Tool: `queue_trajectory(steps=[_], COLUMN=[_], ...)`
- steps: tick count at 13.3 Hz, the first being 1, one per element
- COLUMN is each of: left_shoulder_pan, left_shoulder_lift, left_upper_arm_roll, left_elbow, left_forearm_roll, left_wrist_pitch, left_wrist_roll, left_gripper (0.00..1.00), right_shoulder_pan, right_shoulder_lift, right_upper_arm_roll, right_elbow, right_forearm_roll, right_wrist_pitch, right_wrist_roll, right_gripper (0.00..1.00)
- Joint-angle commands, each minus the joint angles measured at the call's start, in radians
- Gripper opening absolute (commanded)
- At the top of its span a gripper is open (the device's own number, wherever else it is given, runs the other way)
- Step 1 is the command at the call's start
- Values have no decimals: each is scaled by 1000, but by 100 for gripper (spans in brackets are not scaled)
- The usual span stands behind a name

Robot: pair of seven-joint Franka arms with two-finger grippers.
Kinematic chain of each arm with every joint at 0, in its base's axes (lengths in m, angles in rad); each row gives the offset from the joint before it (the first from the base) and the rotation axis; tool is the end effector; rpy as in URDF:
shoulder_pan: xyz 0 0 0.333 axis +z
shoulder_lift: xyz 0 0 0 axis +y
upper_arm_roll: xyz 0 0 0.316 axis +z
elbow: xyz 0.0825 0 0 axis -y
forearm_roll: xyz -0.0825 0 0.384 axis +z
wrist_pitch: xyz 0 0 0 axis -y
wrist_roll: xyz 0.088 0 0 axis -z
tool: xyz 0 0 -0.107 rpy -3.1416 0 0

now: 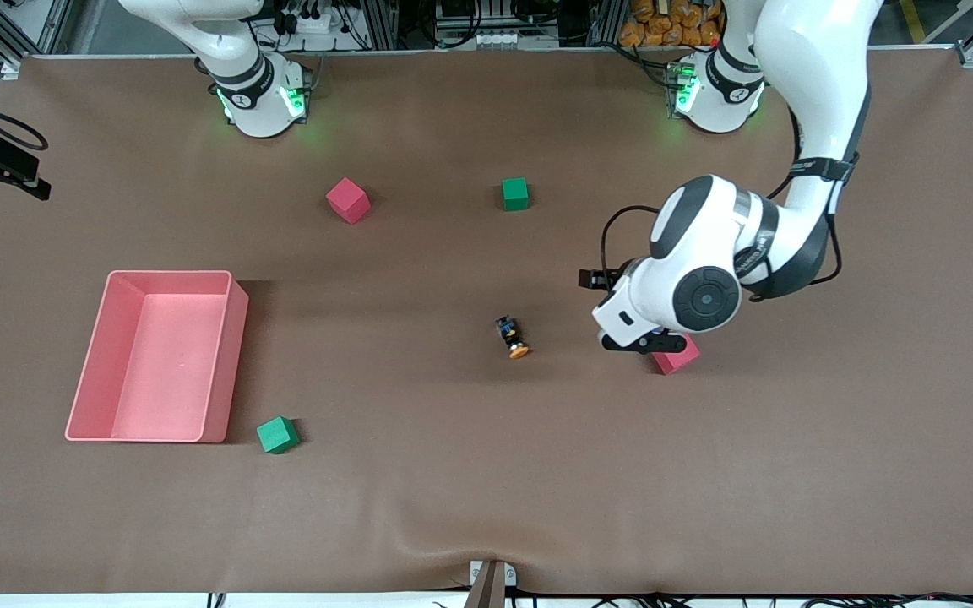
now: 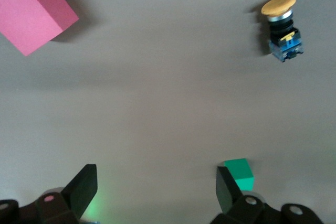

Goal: Place and upright button with both arms
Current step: 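Retract the right gripper while the left gripper reaches the button, then grasp the button body with the left gripper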

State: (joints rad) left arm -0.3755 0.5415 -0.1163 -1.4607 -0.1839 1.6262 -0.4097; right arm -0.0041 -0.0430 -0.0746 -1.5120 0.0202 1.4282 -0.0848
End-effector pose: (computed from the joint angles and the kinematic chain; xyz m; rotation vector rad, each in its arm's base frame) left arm 0.5788 -0.3179 0.3484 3.0115 -0.0479 -0.6733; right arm 0.5245 -0.0400 0.6628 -3.1145 -0.0135 0.0606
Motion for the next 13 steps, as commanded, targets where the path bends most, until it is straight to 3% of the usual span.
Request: queue_trajectory(steps=[1,5,13], left_shoulder_pan=[-52,-109,-166], left_shoulder_lift=[50,139,288], left_upper_arm_roll=[6,4,-10], left_elbow=[51,115,132], left_forearm_roll=[-14,-17,-120], left_wrist_pitch=[26,107,385], left_wrist_roll=[-102,-230,-216], left_gripper=[100,100,100], right_shoulder_pan=[25,29,24], right_shoulder_lift=[3,-1,5], right_upper_arm_roll=[-8,-10,-13], right_elbow=[44,44,42], right_forearm_roll=[-2,0,9], right_wrist_pitch=[-51,-58,-66], right_wrist_roll=[57,100,93], right_gripper=[100,100,100])
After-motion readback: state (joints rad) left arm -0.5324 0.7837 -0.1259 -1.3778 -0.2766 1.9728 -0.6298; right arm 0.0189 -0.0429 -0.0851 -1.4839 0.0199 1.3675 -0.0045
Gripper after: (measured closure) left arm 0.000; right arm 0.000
